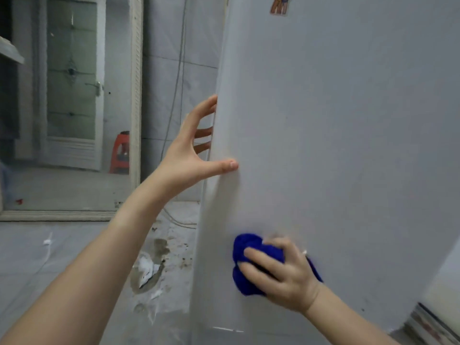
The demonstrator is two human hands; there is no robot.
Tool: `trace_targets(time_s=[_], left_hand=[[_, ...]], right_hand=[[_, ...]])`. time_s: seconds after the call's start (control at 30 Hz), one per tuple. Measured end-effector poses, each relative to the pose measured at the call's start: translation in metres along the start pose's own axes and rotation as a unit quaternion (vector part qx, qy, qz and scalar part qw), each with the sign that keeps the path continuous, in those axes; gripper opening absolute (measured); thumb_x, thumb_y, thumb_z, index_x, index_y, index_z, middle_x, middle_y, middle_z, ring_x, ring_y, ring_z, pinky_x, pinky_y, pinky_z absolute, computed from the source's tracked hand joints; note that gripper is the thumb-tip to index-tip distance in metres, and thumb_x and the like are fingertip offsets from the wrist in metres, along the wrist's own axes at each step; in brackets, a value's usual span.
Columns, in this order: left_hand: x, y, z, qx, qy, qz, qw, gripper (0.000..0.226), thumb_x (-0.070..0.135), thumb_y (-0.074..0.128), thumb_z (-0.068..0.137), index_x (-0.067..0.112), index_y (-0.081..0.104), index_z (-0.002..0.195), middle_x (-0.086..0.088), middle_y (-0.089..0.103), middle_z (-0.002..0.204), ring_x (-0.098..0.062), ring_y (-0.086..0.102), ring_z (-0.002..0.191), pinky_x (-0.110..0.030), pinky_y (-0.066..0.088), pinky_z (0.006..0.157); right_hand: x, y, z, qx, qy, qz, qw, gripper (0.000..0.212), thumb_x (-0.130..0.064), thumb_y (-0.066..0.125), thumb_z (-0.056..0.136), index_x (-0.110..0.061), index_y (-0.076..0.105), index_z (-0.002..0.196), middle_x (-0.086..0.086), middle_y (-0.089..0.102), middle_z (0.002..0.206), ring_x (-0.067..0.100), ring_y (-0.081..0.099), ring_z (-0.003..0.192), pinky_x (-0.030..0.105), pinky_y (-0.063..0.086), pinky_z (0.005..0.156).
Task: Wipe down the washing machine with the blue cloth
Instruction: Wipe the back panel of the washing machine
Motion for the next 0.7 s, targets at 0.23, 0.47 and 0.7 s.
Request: trace_targets(time_s=[0.23, 0.47, 0.7], left_hand=[[0.032, -0.001, 0.002, 0.065, 0.083, 0.166, 0.980, 0.105, 0.045, 0.081, 0.064, 0.031, 0.028, 0.153, 0.005, 0.024, 0.153, -0.013, 0.033, 0.140, -0.029, 0.037, 0.113], [0.066, 0.026, -0.004, 0.074, 0.240, 0.360, 0.898, 0.074, 0.040, 0.067, 0.082, 0.012, 0.046, 0.148, -0.011, 0.033, 0.158, -0.032, 0.020, 0.151, -0.055, 0.025, 0.120], [0.074, 0.039, -0.012, 0.105, 0.270, 0.409, 0.865, 0.066, 0.035, 0.062, 0.087, 0.008, 0.048, 0.146, -0.009, 0.039, 0.155, -0.031, 0.028, 0.149, -0.061, 0.025, 0.118]], right_hand=[[0.056, -0.047, 0.046, 0.023, 0.008, -0.020, 0.999, 0.028, -0.022, 0.072, 0.091, -0.013, 0.061, 0.115, 0.010, 0.056, 0.125, 0.033, 0.055, 0.093, 0.042, 0.049, 0.081], [0.186, -0.115, 0.089, 0.222, 0.298, -0.052, 0.927, 0.041, -0.033, 0.085, 0.078, -0.005, 0.073, 0.106, 0.012, 0.061, 0.117, 0.036, 0.056, 0.094, 0.040, 0.045, 0.087], [0.004, -0.020, -0.046, -0.060, -0.078, 0.024, 0.995, 0.028, -0.009, 0.076, 0.085, -0.017, 0.059, 0.106, 0.000, 0.069, 0.111, 0.030, 0.054, 0.078, 0.036, 0.049, 0.068]])
Point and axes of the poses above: each hand's wrist, its own z-axis towards the middle knuckle, its own y-axis out of the palm, x = y × z, the point moved 9 cm from there along z, towards the middle knuckle
